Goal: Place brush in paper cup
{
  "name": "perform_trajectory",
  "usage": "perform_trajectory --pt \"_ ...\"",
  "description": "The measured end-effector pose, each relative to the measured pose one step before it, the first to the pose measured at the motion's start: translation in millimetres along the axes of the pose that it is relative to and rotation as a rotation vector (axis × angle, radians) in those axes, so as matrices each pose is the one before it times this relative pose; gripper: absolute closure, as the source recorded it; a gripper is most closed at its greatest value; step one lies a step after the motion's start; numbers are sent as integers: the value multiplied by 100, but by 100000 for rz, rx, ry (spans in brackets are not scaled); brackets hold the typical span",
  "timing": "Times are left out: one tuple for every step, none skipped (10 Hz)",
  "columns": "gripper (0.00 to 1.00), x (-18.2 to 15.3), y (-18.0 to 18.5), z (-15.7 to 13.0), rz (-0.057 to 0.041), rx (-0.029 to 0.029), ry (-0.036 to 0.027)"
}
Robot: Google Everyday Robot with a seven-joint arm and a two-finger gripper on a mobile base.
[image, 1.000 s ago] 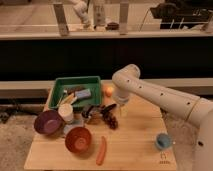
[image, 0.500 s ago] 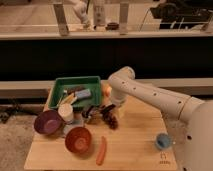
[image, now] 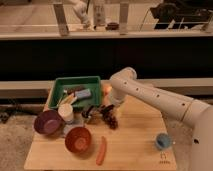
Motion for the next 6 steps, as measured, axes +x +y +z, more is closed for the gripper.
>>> perform_trajectory --pt "20 -424 -358 112 -239 490 -1640" --pt "20 -139 -148 54 376 342 -1355" --pt "20 -191 -237 33 330 494 -1030" --pt "20 -352 -325 134 245 453 -928" --pt "22 -348 -312 123 259 473 -792" --pt "26 -153 -161 67 307 358 -524"
